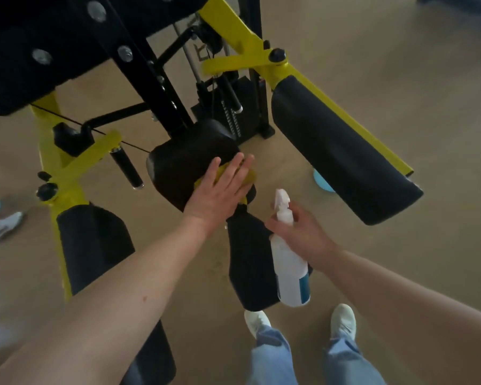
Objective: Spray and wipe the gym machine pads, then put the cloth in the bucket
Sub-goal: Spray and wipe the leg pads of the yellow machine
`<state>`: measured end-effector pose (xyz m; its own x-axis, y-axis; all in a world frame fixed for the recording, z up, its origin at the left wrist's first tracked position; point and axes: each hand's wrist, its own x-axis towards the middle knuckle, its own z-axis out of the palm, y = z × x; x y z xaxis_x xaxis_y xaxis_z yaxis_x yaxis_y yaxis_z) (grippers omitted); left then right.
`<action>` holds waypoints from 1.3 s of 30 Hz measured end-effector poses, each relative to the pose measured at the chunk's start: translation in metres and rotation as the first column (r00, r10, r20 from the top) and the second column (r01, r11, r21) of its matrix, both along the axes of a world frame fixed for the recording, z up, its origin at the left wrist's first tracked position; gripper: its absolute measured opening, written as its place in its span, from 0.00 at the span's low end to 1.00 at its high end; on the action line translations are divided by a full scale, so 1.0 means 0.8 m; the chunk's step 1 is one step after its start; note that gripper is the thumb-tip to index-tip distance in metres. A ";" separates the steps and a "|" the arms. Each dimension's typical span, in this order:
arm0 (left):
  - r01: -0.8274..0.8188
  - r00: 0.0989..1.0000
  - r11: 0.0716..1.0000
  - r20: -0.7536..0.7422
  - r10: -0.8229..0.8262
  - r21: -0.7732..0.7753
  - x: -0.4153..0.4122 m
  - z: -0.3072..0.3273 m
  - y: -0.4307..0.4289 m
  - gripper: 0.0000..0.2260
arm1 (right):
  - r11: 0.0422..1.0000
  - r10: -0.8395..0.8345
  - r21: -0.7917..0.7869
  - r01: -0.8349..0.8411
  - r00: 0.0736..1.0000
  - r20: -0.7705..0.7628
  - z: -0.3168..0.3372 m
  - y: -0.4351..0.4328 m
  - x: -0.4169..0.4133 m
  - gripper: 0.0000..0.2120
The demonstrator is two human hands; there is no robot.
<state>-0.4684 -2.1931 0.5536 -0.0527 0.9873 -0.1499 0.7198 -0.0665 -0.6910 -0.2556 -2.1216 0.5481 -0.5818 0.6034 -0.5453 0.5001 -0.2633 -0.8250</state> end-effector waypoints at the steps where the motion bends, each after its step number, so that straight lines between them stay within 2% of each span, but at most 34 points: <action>1: 0.031 0.999 0.998 -0.034 -0.032 -0.051 0.000 -0.008 0.002 0.36 | 1.000 -0.006 0.003 0.006 1.000 0.009 -0.007 -0.001 -0.001 0.14; 5: 0.151 0.975 0.962 -0.125 -0.183 -0.228 0.015 -0.052 0.018 0.37 | 0.997 -0.070 0.008 0.070 0.998 0.004 -0.034 -0.004 -0.003 0.13; 8: 0.168 0.971 0.931 -0.106 -0.212 -0.323 0.029 -0.074 0.028 0.34 | 0.989 -0.143 -0.028 0.143 0.990 -0.005 -0.042 0.000 0.000 0.13; 10: 0.166 0.976 0.929 -0.079 -0.202 -0.330 0.031 -0.067 0.030 0.33 | 0.983 -0.168 -0.082 0.165 0.986 -0.022 -0.042 0.003 0.002 0.16; 12: 0.133 0.985 0.950 -0.072 -0.159 -0.284 0.029 -0.043 0.023 0.34 | 0.983 -0.154 -0.108 0.148 0.987 -0.051 -0.041 0.005 0.003 0.20; 14: 0.075 0.991 0.976 -0.091 -0.095 -0.205 0.023 -0.006 0.015 0.38 | 0.987 -0.127 -0.103 0.120 0.990 -0.065 -0.037 0.007 0.001 0.16; 16: 0.012 0.998 0.999 -0.068 -0.015 -0.048 0.013 0.032 0.007 0.44 | 0.989 -0.111 -0.103 0.102 0.990 -0.083 -0.034 0.009 -0.001 0.13; 18: -0.044 0.999 0.990 0.002 0.044 0.135 0.005 0.060 0.002 0.48 | 0.990 -0.105 -0.100 0.096 0.991 -0.088 -0.031 0.010 -0.003 0.15; 21: -0.094 0.995 0.966 0.060 0.082 0.241 0.006 0.058 0.008 0.49 | 0.985 -0.137 -0.118 0.122 0.983 -0.121 -0.032 0.012 -0.004 0.16; 23: -0.040 0.999 0.979 0.042 0.032 0.200 0.013 0.036 0.021 0.44 | 0.985 -0.141 -0.123 0.124 0.980 -0.140 -0.033 0.013 -0.003 0.14; 25: 0.043 0.999 0.994 -0.014 -0.042 0.105 0.019 0.013 0.032 0.34 | 0.987 -0.131 -0.116 0.115 0.980 -0.146 -0.034 0.012 -0.002 0.14; 27: 0.113 0.990 0.994 -0.091 -0.111 0.009 0.018 -0.007 0.040 0.30 | 0.983 -0.160 -0.116 0.144 0.977 -0.144 -0.037 0.009 0.000 0.13; 30: 0.213 0.962 0.966 -0.141 -0.233 -0.149 0.023 -0.044 0.045 0.31 | 0.979 -0.194 -0.084 0.184 0.974 -0.121 -0.045 0.004 0.007 0.12; 34: 0.194 0.971 0.939 -0.079 -0.225 -0.286 0.038 -0.077 0.047 0.37 | 0.973 -0.225 -0.066 0.220 0.971 -0.081 -0.056 0.002 0.023 0.11; 36: 0.153 0.985 0.939 -0.034 -0.172 -0.307 0.040 -0.071 0.039 0.36 | 0.970 -0.234 -0.081 0.228 0.970 -0.072 -0.060 0.001 0.032 0.13; 39: 0.097 0.994 0.964 -0.029 -0.108 -0.247 0.031 -0.036 0.013 0.33 | 0.978 -0.201 -0.080 0.195 0.976 -0.078 -0.051 -0.004 0.033 0.13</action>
